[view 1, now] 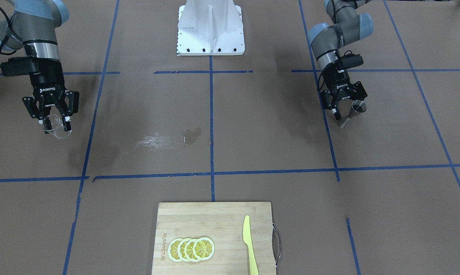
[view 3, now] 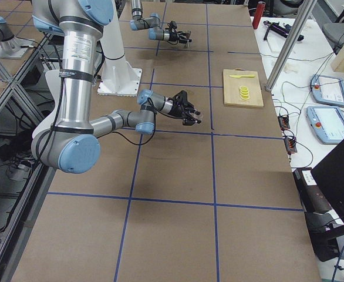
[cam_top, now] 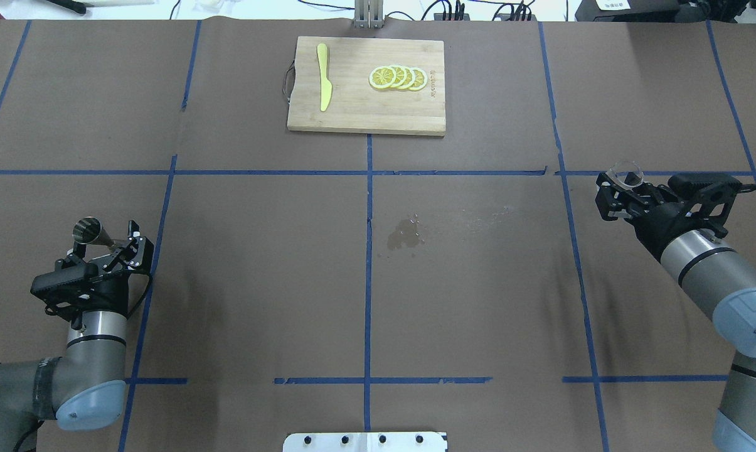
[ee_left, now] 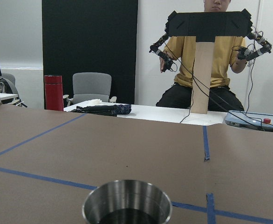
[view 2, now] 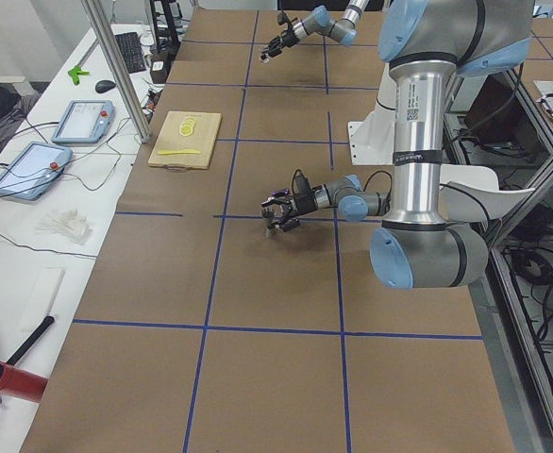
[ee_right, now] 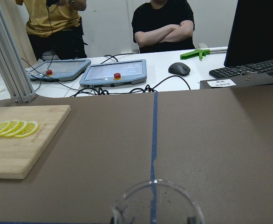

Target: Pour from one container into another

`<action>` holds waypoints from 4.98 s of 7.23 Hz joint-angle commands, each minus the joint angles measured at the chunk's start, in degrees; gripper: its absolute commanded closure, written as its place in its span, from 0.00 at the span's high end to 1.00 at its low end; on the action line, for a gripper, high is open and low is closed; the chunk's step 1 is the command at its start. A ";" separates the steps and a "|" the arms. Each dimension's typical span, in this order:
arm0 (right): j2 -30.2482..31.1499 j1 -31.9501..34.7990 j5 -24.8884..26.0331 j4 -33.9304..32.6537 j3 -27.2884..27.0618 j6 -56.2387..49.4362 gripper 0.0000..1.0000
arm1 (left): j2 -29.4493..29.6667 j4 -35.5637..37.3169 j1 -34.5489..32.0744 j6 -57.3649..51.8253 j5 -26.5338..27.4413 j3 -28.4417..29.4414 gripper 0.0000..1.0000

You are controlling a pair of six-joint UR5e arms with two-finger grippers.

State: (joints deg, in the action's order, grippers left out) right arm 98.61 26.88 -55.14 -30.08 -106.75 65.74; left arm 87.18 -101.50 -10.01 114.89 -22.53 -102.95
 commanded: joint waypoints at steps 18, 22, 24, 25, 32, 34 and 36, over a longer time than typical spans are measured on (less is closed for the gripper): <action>-0.09 -15.98 16.99 0.55 9.98 4.57 0.68 | -11.07 -7.04 -2.47 -43.69 -42.94 -31.34 1.00; -0.09 -16.16 16.90 0.46 10.16 4.57 0.99 | -10.72 -7.13 -5.98 -47.47 -46.71 -32.57 1.00; -0.09 -16.42 16.82 0.55 10.25 4.57 1.00 | -10.11 -7.04 -7.91 -49.48 -49.95 -33.54 1.00; -0.09 -16.42 16.64 0.55 10.16 4.57 1.00 | -9.32 -7.04 -9.05 -50.02 -51.19 -33.46 1.00; 7.46 -17.12 11.47 0.99 5.60 4.49 1.00 | -8.17 -6.96 -12.03 -54.31 -55.84 -33.89 1.00; 7.82 -18.70 10.24 1.08 5.50 4.57 1.00 | -8.08 -6.61 -20.97 -65.44 -68.20 -34.60 1.00; 9.48 -20.10 8.29 1.08 4.02 4.57 1.00 | -8.08 -4.60 -26.00 -74.07 -75.78 -33.81 1.00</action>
State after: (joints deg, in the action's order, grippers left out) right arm 106.99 7.77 -45.93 -29.01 -101.76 70.31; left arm 79.05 -107.39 -32.60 46.37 -93.20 -137.15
